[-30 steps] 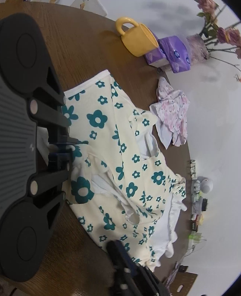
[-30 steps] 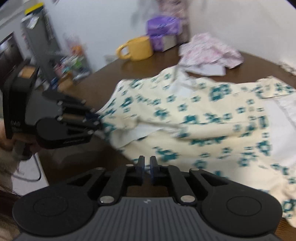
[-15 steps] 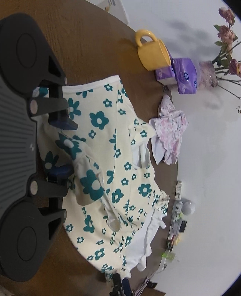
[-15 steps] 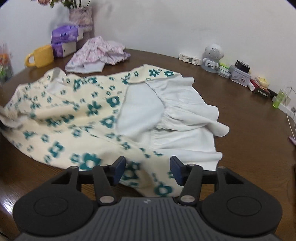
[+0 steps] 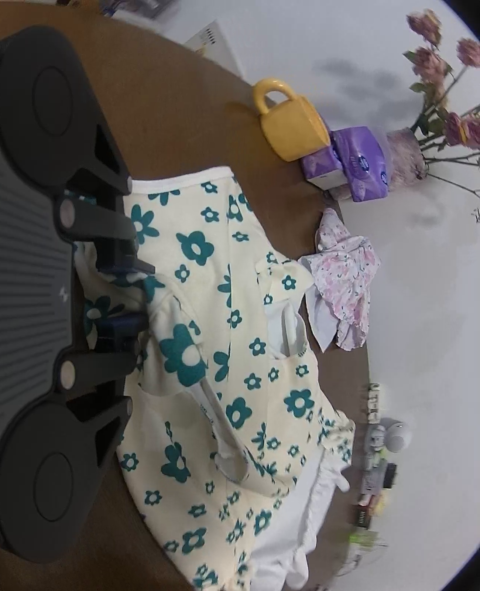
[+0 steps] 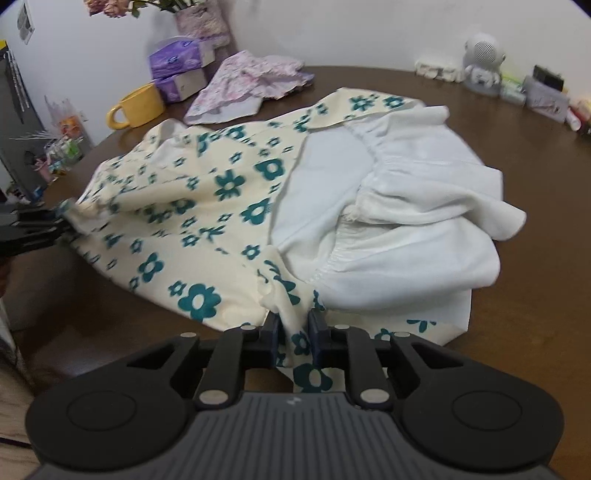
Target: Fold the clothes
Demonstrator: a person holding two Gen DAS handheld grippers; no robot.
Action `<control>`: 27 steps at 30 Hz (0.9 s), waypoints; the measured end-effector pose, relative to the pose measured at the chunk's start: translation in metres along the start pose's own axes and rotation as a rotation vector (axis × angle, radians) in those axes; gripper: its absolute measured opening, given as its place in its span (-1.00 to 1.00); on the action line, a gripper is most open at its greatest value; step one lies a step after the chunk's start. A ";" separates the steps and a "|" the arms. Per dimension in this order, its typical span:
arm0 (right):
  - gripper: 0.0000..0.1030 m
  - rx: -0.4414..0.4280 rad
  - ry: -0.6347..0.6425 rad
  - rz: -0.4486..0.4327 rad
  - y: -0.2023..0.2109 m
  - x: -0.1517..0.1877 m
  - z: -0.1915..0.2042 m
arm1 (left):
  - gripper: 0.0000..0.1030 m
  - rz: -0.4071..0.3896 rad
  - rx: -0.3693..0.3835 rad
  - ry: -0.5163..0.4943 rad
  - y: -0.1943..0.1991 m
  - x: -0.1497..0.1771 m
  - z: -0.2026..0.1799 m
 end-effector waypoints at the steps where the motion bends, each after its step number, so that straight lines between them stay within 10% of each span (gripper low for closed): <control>1: -0.74 -0.006 -0.002 0.006 0.001 0.003 0.006 | -0.63 0.000 -0.004 -0.008 -0.002 -0.001 0.003; 14: -0.74 0.081 -0.118 -0.035 0.011 0.030 0.057 | -0.63 -0.066 0.075 -0.010 -0.007 0.005 0.032; 17: -0.67 0.097 -0.140 -0.055 0.011 0.026 0.057 | -0.48 -0.085 0.097 0.068 0.000 0.005 0.036; 19: -0.64 0.092 -0.169 -0.084 0.015 0.020 0.056 | 0.01 -0.118 0.128 0.127 0.010 0.005 0.038; 22: -0.04 0.083 -0.183 -0.168 0.029 0.011 0.056 | 0.60 -0.188 0.155 0.205 0.029 0.007 0.041; 27: 0.60 0.098 -0.195 -0.260 0.045 0.003 0.052 | 0.83 -0.223 0.178 0.317 0.045 0.013 0.039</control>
Point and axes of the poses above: each gripper's, at about its wrist camera, not at the fingertips, and y roughly against the way its jaws point, z to its left, x to its underside, the point moved 5 cm from there along -y, roughly the way its jaws point, and after that the axes turned 1 degree about z, right-handed, at the moved point
